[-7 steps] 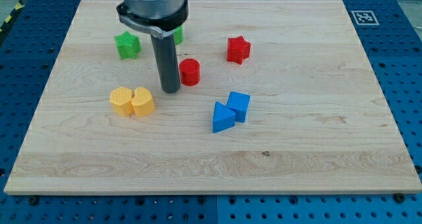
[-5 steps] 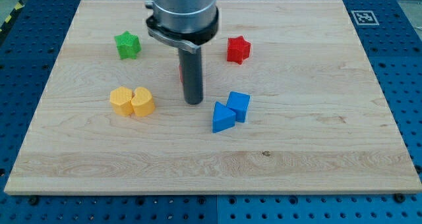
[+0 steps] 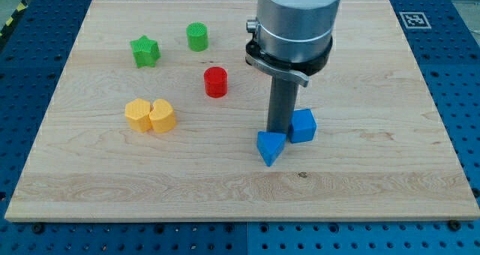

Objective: Push the blue cube up a bit

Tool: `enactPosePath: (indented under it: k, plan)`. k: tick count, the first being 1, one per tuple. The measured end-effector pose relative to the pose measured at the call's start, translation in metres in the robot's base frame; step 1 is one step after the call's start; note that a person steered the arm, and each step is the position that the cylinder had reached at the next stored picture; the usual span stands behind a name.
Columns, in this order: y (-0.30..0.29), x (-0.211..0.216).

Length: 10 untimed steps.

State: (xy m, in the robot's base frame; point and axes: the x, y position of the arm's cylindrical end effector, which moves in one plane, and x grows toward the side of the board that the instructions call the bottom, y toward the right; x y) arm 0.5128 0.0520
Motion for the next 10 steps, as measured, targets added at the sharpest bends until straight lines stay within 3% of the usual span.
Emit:
enactPosePath:
  k: [2,4,10]
  plan:
    - [0.021,0.024]
    - [0.049,0.019]
    - [0.039,0.016]
